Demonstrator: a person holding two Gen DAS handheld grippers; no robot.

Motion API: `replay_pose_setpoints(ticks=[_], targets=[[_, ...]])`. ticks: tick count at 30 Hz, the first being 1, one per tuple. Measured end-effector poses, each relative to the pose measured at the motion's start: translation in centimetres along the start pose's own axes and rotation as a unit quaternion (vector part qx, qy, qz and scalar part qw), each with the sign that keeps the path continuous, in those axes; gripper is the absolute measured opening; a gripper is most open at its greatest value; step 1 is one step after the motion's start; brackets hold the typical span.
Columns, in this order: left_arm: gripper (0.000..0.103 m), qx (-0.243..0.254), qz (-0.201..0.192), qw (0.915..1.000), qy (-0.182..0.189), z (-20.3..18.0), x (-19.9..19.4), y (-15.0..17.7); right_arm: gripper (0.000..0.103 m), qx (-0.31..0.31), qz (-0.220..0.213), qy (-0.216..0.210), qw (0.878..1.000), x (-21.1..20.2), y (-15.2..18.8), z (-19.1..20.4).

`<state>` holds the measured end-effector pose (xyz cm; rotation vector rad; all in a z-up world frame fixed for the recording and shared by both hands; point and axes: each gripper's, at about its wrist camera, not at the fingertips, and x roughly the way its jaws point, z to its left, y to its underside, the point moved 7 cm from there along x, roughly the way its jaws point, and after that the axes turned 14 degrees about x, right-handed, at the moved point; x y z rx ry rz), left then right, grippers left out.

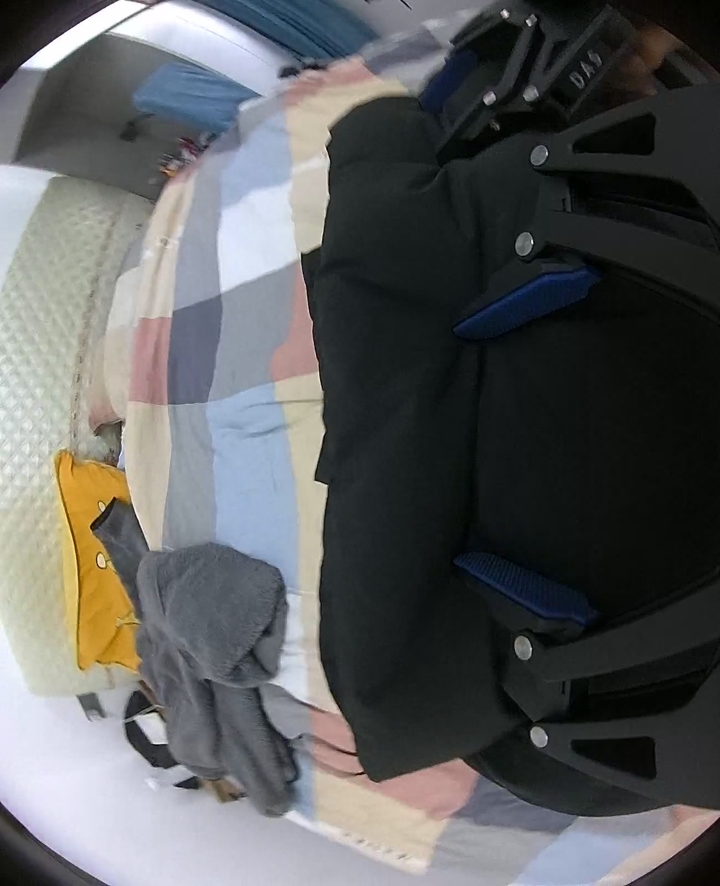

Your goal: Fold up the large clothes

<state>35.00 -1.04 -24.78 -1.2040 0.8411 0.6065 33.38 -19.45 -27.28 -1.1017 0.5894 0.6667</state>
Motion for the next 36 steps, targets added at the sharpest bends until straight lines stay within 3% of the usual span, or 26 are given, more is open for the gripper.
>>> replay_pose_setpoints(ticks=[15, 22, 31, 36], targets=[[0.08, -0.012, -0.007, 0.9999, -0.008, 0.7, 6.5, -3.9, 0.089, -0.014, -0.002, 0.021, 1.0, 6.3, -3.3, 0.8], [0.08, -0.008, -0.003, 1.0, -0.003, 1.9, 7.3, -5.0, 0.089, -0.031, 0.014, 0.017, 0.999, 7.7, -4.2, 0.5], [0.081, 0.013, -0.016, 0.996, -0.087, 7.2, 6.2, -2.7, 0.087, -0.059, -0.012, 0.017, 0.998, 6.6, -4.3, -1.1], [0.082, 0.02, -0.036, 0.9936, -0.105, 8.8, 5.8, -1.3, 0.087, -0.057, -0.007, 0.014, 0.998, 6.5, -4.7, -2.7]])
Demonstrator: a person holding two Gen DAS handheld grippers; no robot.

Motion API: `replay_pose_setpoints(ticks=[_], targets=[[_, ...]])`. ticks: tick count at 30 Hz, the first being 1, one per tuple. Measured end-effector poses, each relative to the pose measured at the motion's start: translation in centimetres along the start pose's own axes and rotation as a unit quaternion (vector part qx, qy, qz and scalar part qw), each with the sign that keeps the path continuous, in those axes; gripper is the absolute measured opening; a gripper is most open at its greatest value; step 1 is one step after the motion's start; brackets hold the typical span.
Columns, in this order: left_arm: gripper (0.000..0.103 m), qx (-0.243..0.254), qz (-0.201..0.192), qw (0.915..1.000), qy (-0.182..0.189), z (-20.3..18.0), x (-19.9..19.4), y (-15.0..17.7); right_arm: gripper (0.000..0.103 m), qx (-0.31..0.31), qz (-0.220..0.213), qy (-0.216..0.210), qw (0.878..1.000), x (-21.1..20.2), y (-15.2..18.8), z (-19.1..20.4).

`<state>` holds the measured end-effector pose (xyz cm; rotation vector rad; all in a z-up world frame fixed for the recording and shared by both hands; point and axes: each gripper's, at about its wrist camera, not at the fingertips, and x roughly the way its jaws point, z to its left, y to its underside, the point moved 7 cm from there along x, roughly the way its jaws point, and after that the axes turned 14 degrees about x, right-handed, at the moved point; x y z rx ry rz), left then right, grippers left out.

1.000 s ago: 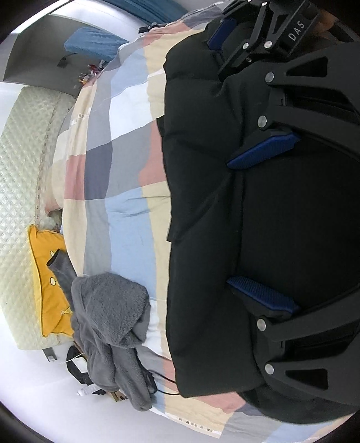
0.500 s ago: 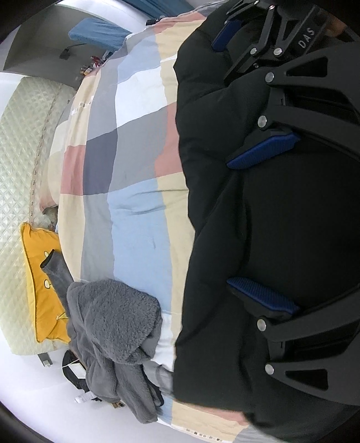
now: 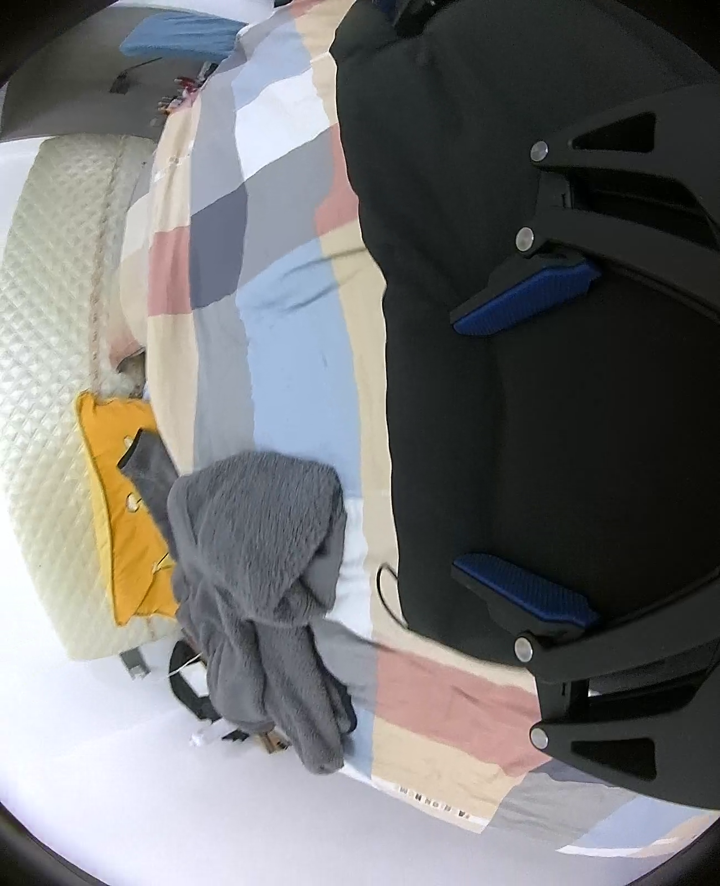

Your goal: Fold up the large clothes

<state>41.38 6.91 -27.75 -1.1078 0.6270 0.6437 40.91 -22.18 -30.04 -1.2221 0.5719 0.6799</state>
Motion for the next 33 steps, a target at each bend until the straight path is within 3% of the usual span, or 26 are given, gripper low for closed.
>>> replay_pose_setpoints(ticks=[5, 8, 12, 15, 19, 20, 23, 29, 33], targets=[[0.083, -0.015, -0.001, 0.9998, 0.015, 0.7, 0.9, 1.0, 0.088, -0.014, -0.007, 0.012, 1.0, 0.0, 0.1, -1.7], [0.084, -0.028, 0.0, 0.9991, 0.031, 0.5, 1.2, 1.3, 0.088, 0.011, -0.009, -0.002, 1.0, 0.2, 0.7, -2.5], [0.085, -0.025, -0.001, 0.9993, 0.028, 0.4, 0.7, 1.2, 0.088, 0.01, -0.011, 0.008, 1.0, -0.6, 0.7, -2.3], [0.085, -0.032, 0.005, 0.9991, 0.028, 1.0, -0.4, 1.3, 0.09, -0.005, -0.053, 0.021, 0.998, -3.4, 0.0, -1.8], [0.089, -0.052, -0.003, 0.9979, 0.039, 0.9, -4.2, 1.5, 0.098, 0.006, -0.093, 0.009, 0.996, -7.8, -1.4, -0.8], [0.092, -0.052, -0.01, 0.9976, 0.044, 0.5, -5.6, 1.3, 0.103, 0.009, -0.099, 0.004, 0.995, -8.8, -1.6, -0.5], [0.103, -0.046, -0.034, 0.9974, 0.044, -0.2, -9.4, 0.3, 0.103, 0.0, -0.113, -0.008, 0.994, -12.2, -2.7, 1.0], [0.103, -0.03, -0.076, 0.9961, 0.033, -0.2, -16.6, -2.5, 0.103, 0.011, -0.15, -0.033, 0.988, -20.0, -4.5, 2.5], [0.103, -0.044, -0.111, 0.9918, 0.046, 1.0, -22.4, -3.5, 0.103, 0.026, -0.182, -0.054, 0.981, -26.3, -5.2, 3.3]])
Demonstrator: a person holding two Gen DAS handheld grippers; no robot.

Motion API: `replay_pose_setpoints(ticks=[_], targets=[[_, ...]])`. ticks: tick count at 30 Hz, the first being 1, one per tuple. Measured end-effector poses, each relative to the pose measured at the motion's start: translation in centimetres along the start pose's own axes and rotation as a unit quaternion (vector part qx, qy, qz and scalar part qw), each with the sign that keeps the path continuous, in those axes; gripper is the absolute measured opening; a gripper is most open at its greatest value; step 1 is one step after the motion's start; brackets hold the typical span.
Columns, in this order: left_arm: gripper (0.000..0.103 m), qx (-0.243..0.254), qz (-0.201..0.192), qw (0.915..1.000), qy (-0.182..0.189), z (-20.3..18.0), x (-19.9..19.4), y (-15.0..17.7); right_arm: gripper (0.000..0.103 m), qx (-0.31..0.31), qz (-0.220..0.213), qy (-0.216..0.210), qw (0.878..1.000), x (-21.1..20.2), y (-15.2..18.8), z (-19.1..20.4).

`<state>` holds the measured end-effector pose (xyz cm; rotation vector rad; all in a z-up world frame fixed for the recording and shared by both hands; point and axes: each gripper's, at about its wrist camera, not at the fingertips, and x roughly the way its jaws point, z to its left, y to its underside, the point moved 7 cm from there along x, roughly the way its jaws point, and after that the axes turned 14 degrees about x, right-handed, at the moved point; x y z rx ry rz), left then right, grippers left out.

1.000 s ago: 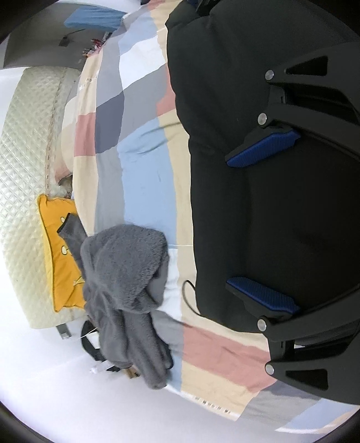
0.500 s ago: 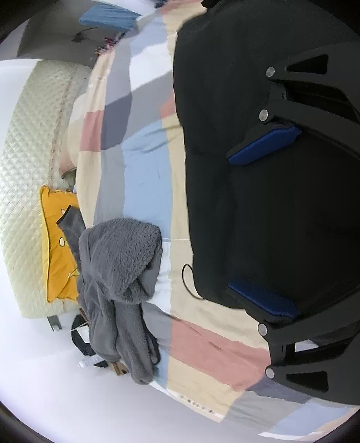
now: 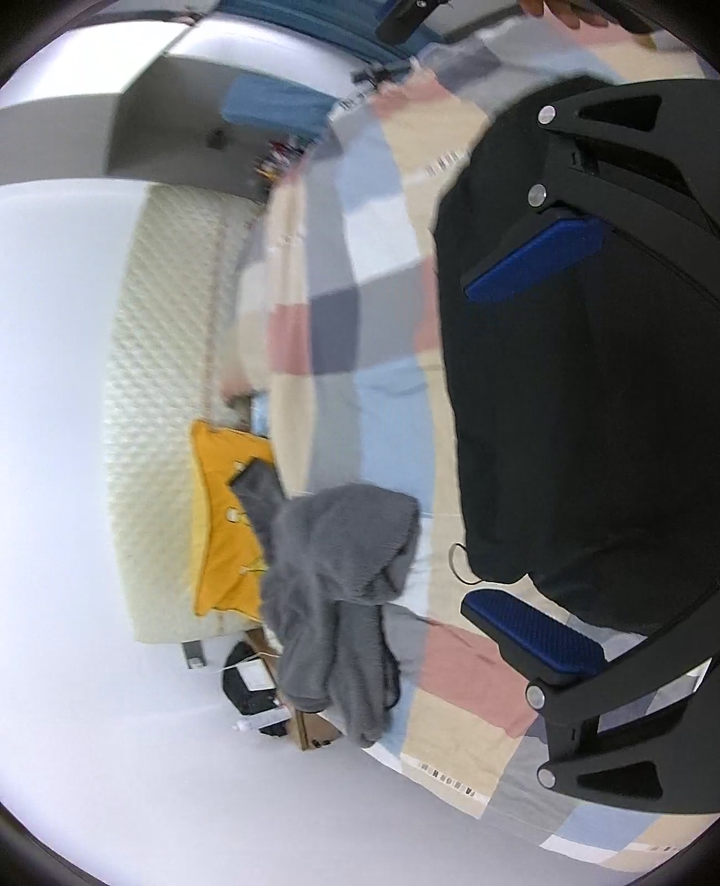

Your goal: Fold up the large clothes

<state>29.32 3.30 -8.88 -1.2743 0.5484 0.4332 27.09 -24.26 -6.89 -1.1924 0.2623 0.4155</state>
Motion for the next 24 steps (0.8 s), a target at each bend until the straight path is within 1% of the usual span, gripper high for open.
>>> replay_pose_setpoints(ticks=[2, 5, 8, 9, 12, 14, 16, 18, 21, 24], targets=[[0.103, -0.006, -0.014, 0.9999, 0.003, 0.2, -2.7, -1.0, 0.103, 0.001, -0.005, -0.003, 1.0, -2.6, -0.9, 0.9], [0.103, -0.014, -0.011, 0.9998, 0.013, 0.1, -6.3, -1.8, 0.103, -0.01, -0.021, -0.018, 1.0, -6.9, -1.8, 2.9], [0.103, -0.016, -0.027, 0.9993, 0.018, -0.2, -10.7, -2.6, 0.103, -0.025, -0.04, -0.034, 0.998, -10.7, -2.2, 4.8], [0.103, -0.014, -0.032, 0.9992, 0.021, -0.4, -11.6, -2.7, 0.103, -0.027, -0.044, -0.043, 0.998, -12.0, -2.3, 5.4], [0.103, -0.001, -0.057, 0.9973, 0.046, -1.7, -15.2, -2.8, 0.103, -0.042, -0.055, -0.064, 0.996, -14.8, -1.9, 6.8], [0.103, 0.01, -0.074, 0.996, 0.049, -2.4, -17.2, -2.6, 0.103, -0.062, -0.065, -0.072, 0.993, -16.4, -1.4, 7.8], [0.103, 0.022, -0.083, 0.9952, 0.048, -3.1, -18.7, -2.2, 0.103, -0.066, -0.071, -0.083, 0.992, -17.7, -0.6, 8.5], [0.103, 0.028, -0.089, 0.9946, 0.046, -3.6, -19.6, -1.7, 0.103, -0.062, -0.073, -0.101, 0.99, -18.9, 0.2, 8.9], [0.103, 0.036, -0.101, 0.9933, 0.042, -4.2, -20.7, -1.0, 0.103, -0.056, -0.085, -0.118, 0.988, -20.6, 1.0, 9.3], [0.103, 0.025, -0.109, 0.9918, 0.062, -4.4, -21.4, 0.1, 0.103, -0.056, -0.101, -0.124, 0.986, -22.3, 1.6, 9.4]])
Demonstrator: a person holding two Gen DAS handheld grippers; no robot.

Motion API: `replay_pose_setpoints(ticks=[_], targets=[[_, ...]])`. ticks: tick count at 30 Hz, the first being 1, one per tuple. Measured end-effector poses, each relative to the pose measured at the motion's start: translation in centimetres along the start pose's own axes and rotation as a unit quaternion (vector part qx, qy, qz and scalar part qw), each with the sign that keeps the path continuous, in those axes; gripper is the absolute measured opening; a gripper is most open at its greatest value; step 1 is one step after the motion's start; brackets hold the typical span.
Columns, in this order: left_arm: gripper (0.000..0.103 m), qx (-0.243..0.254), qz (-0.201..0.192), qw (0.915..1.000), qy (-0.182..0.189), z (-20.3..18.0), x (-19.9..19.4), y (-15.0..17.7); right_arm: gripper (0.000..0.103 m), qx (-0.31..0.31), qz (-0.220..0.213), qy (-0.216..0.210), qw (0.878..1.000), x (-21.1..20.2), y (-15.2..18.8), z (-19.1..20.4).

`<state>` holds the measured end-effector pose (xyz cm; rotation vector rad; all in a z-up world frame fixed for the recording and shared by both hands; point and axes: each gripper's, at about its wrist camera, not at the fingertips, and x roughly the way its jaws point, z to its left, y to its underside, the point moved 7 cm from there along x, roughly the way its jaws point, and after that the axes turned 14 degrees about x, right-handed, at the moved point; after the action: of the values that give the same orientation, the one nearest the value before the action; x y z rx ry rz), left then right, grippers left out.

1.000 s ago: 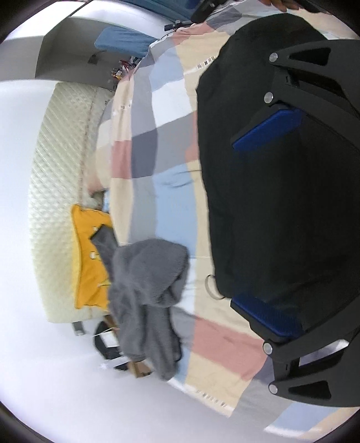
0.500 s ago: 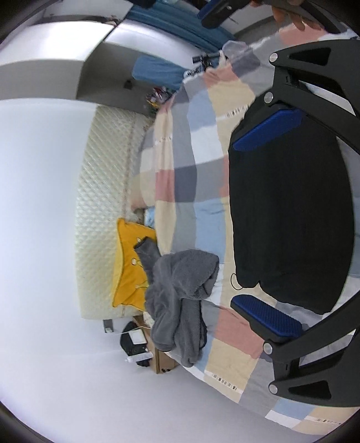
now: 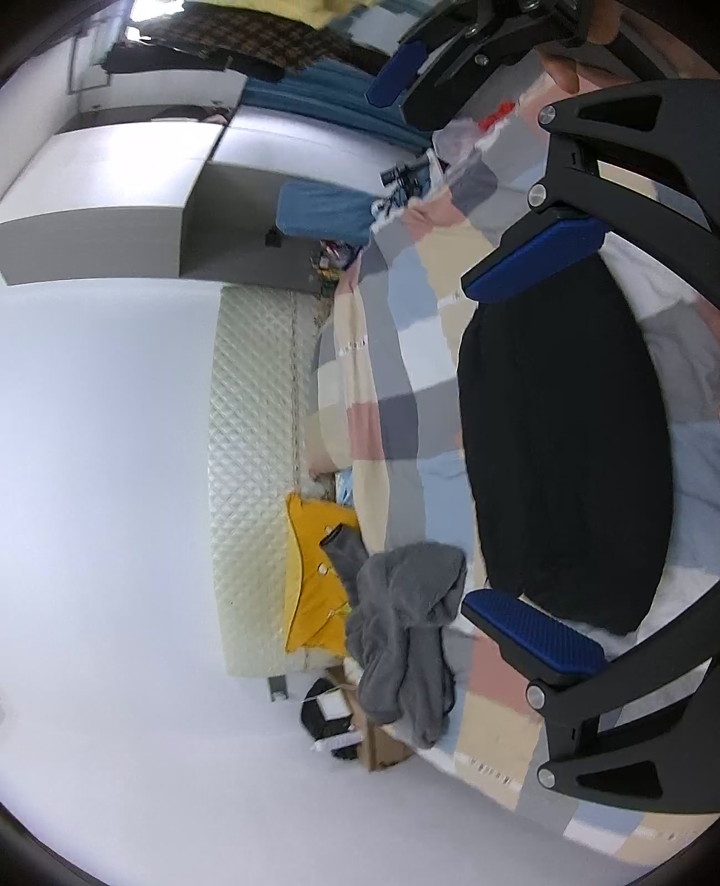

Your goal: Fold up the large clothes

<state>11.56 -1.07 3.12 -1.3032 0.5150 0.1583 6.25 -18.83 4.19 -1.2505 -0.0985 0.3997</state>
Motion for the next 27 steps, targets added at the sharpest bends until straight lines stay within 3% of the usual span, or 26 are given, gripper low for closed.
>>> replay_pose_setpoints(ticks=[7, 11, 21, 27], targets=[[0.103, -0.013, -0.037, 0.9992, 0.007, 0.8, -2.4, 0.6, 0.103, 0.002, -0.003, -0.016, 1.0, -2.2, 1.8, 0.8], [0.103, -0.02, -0.037, 0.9991, 0.011, 0.7, -2.5, 1.8, 0.103, 0.004, 0.003, -0.013, 1.0, -2.5, 3.0, 0.9], [0.103, -0.024, 0.022, 0.9995, 0.008, -0.7, 0.5, 7.5, 0.103, 0.043, 0.061, 0.025, 0.997, -1.0, 9.4, -2.0], [0.103, -0.013, 0.045, 0.9989, 0.01, -2.2, 1.5, 9.9, 0.103, 0.051, 0.061, 0.069, 0.994, -1.9, 11.7, -3.6]])
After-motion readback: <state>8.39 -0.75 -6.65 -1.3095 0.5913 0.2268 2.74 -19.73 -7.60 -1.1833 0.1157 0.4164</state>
